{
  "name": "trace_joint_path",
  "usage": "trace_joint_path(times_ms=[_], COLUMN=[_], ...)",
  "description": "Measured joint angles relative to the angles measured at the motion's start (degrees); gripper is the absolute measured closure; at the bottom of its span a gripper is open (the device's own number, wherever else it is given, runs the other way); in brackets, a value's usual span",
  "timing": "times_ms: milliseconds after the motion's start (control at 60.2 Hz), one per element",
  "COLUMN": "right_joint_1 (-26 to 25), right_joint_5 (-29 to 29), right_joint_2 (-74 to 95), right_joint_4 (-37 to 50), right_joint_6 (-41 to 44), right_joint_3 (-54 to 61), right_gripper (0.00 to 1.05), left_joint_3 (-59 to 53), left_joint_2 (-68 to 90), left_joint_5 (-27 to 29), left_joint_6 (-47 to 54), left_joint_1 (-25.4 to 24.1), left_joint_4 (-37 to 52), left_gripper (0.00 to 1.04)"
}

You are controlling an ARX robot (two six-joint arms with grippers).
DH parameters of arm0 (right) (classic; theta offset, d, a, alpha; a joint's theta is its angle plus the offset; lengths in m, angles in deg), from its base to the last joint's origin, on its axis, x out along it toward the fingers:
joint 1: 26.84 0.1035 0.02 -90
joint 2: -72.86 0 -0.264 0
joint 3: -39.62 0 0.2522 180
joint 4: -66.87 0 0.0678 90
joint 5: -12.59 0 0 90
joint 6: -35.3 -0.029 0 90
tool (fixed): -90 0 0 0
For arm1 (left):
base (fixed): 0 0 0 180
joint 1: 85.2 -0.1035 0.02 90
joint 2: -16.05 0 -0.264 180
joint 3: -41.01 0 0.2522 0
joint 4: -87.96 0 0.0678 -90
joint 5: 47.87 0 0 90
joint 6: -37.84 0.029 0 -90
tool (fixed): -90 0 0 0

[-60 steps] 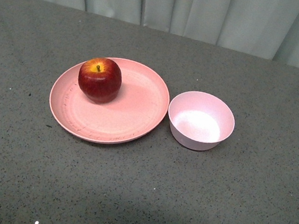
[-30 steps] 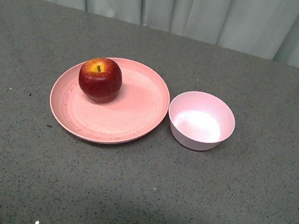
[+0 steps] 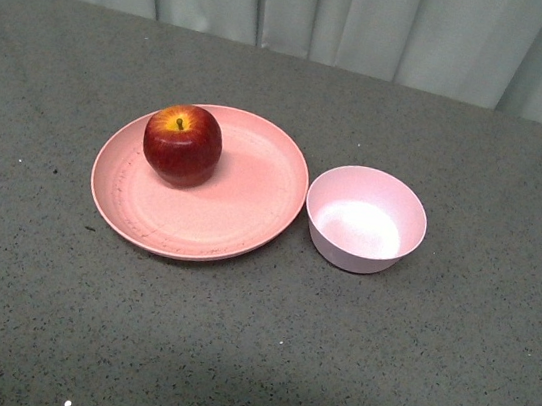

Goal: Move apple from plate to bowl

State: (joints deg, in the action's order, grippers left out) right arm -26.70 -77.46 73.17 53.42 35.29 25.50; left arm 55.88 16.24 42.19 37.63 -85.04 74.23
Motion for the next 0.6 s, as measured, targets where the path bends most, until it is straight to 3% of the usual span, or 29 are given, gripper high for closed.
trace_joint_path(times_ms=[166,598], right_joint_1=[0.0,0.0], right_joint_5=[0.0,0.0], right_joint_2=[0.0,-0.1], right_joint_4=[-0.2,-0.2], right_joint_6=[0.1,0.0], right_joint_3=[0.0,0.0], right_gripper=[1.02,0.28], left_joint_3=[0.0,0.0], left_joint_2=[0.0,0.0], left_joint_5=[0.0,0.0], left_joint_6=[0.0,0.0], left_joint_1=[0.0,0.0], left_joint_4=[0.0,0.0], left_gripper=[0.07,0.07])
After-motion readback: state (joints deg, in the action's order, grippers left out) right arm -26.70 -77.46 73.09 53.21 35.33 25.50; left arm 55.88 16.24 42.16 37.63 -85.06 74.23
